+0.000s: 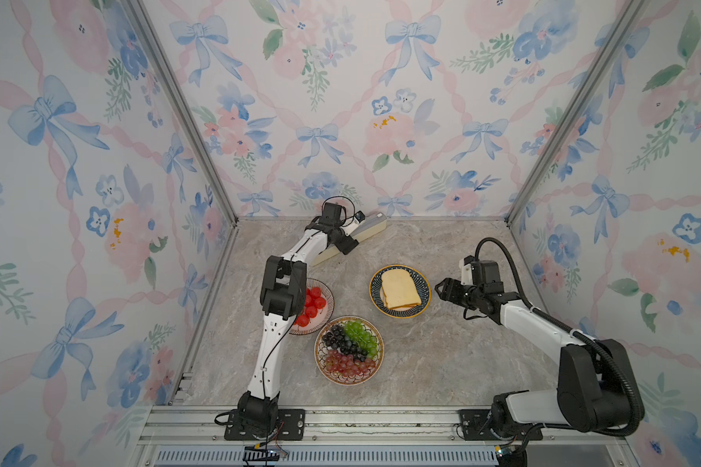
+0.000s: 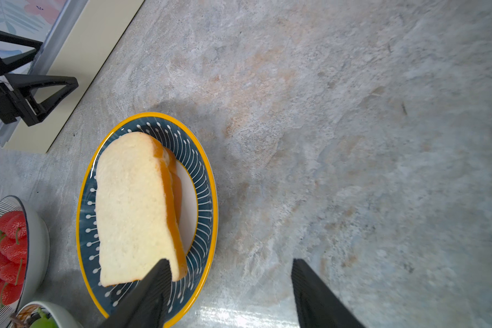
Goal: Wrap the plate with plastic wrap
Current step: Move the plastic wrap cutting box to the center of the board.
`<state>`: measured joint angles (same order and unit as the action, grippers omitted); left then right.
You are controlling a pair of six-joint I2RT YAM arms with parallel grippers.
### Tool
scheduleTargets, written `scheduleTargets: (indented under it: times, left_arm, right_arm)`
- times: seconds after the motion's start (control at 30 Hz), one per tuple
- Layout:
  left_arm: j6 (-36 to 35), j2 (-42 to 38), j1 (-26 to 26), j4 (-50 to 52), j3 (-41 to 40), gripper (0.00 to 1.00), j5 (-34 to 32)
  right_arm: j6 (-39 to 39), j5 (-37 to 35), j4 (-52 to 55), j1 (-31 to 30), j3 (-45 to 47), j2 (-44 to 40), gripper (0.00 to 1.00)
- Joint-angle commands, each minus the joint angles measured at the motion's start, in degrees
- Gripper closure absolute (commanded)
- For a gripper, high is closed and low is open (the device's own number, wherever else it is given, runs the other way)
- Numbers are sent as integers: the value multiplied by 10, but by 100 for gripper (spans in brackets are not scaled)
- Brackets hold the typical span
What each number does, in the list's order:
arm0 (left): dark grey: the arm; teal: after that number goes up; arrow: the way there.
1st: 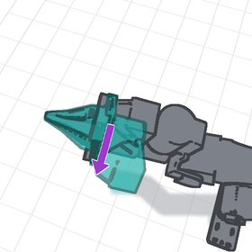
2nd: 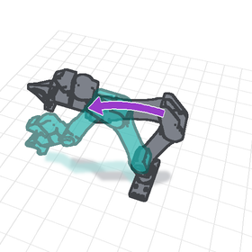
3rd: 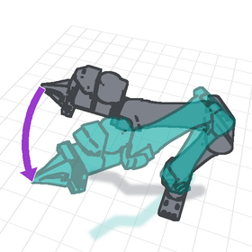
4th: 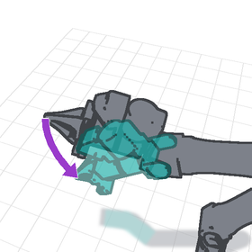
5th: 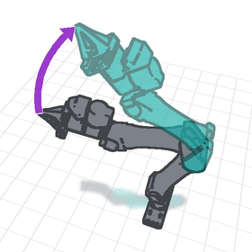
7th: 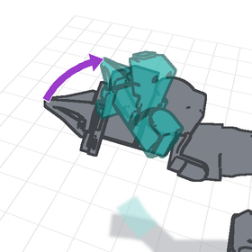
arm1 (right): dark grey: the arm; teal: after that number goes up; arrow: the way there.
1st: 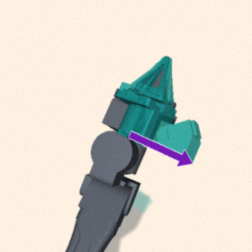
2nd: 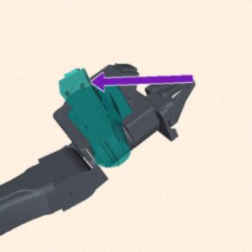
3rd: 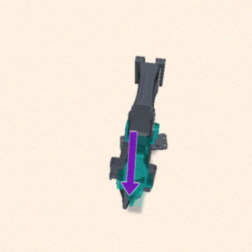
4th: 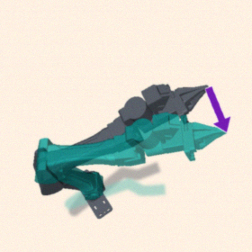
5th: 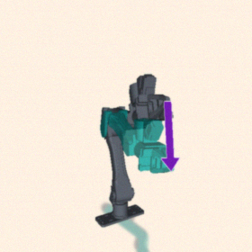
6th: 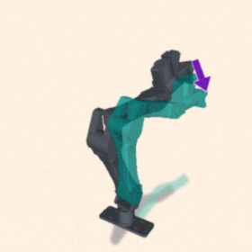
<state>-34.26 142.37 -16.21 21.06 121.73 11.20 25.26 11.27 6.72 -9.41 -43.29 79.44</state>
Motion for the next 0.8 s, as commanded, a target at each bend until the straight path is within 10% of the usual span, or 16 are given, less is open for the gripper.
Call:
scheduleTargets:
  times: [0.0,0.3,0.77]
  left_arm:
    - [-42,15,-4,49,13,20,30]
    - [-76,7,-6,68,13,69,74]
    - [-157,-45,-79,72,-52,74,102]
  right_arm:
    - [-4,-3,15,3,-16,0,32]
    - [-3,-5,18,-7,-24,8,33]
    - [-9,6,24,20,-3,-30,33]
